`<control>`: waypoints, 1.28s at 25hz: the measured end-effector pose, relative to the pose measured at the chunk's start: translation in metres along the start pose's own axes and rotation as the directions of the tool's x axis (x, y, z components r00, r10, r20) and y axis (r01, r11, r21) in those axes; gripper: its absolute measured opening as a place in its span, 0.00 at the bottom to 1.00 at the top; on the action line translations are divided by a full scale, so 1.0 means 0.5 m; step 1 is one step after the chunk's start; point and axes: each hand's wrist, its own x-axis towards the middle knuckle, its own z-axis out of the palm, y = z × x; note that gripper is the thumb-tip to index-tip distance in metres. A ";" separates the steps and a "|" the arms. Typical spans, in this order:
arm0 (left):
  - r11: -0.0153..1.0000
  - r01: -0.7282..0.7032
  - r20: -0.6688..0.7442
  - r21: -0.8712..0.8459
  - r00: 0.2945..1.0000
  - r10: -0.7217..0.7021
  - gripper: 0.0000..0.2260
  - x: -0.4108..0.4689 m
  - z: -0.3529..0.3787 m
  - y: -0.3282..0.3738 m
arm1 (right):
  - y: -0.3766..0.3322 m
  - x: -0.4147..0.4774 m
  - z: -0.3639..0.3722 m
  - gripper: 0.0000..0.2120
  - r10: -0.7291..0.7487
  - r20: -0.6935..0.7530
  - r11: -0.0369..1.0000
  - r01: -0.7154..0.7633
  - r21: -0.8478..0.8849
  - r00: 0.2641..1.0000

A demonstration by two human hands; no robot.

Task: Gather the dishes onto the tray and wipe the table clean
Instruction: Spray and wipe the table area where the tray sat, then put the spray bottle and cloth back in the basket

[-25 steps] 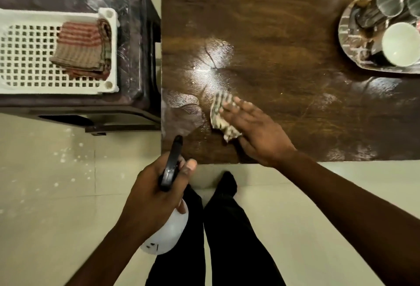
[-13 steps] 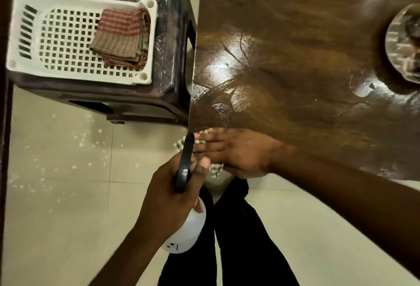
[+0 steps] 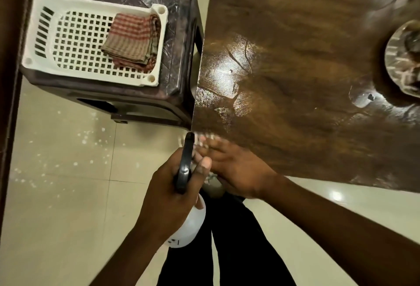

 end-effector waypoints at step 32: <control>0.990 -0.037 -0.449 0.138 0.888 0.096 0.24 -0.337 -0.374 0.386 | -0.457 -0.101 -0.439 0.25 0.689 0.421 -0.583 0.106 0.806 0.590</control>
